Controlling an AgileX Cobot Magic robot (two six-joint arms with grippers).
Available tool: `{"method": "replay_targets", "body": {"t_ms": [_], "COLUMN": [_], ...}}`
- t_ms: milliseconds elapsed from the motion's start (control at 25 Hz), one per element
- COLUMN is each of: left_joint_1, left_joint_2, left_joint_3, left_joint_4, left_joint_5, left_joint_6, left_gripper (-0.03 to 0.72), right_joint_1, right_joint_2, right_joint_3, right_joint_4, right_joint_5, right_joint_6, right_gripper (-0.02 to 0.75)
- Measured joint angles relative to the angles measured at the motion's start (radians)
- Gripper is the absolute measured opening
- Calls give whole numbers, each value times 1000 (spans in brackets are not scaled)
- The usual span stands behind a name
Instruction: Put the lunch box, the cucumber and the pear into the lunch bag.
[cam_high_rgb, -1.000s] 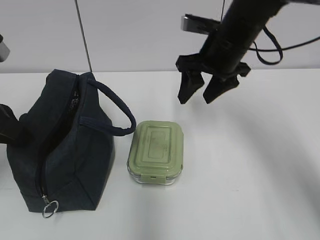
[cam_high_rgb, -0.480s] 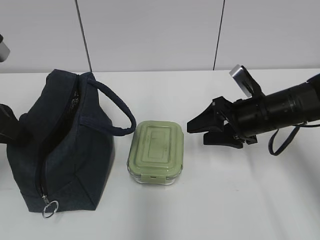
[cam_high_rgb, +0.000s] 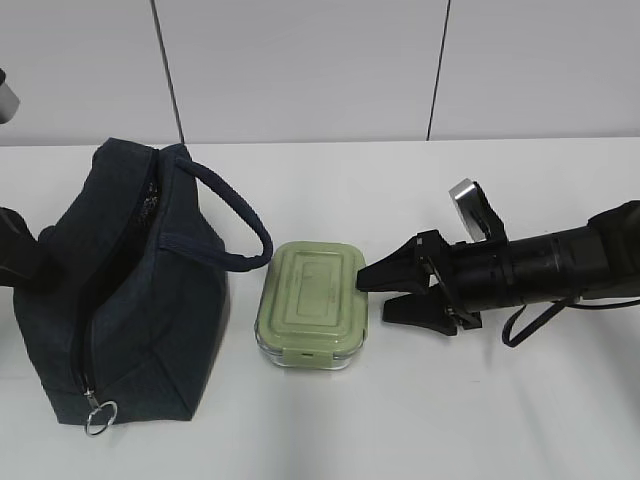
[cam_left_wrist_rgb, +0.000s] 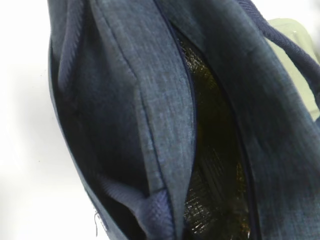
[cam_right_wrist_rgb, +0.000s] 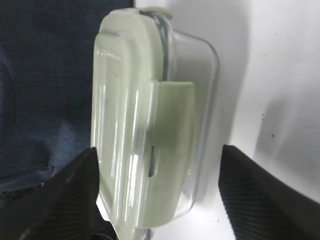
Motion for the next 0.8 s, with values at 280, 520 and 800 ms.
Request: {"method": "replay_targets", "body": {"t_ms": [280, 520, 800], "left_joint_1": [0, 0, 0], "left_joint_2": [0, 0, 0], "left_joint_3": [0, 0, 0], "left_joint_4": [0, 0, 0], "left_joint_5": [-5, -8, -11], "left_joint_6": [0, 0, 0], "left_gripper": [1, 1, 1], "right_joint_1": [20, 55, 89], "right_joint_2": [2, 2, 2], "right_joint_3": [-20, -41, -50], "right_joint_4": [9, 9, 9], "right_joint_5": [5, -37, -76], "right_joint_6": [-32, -32, -32], "right_gripper": [570, 571, 571]}}
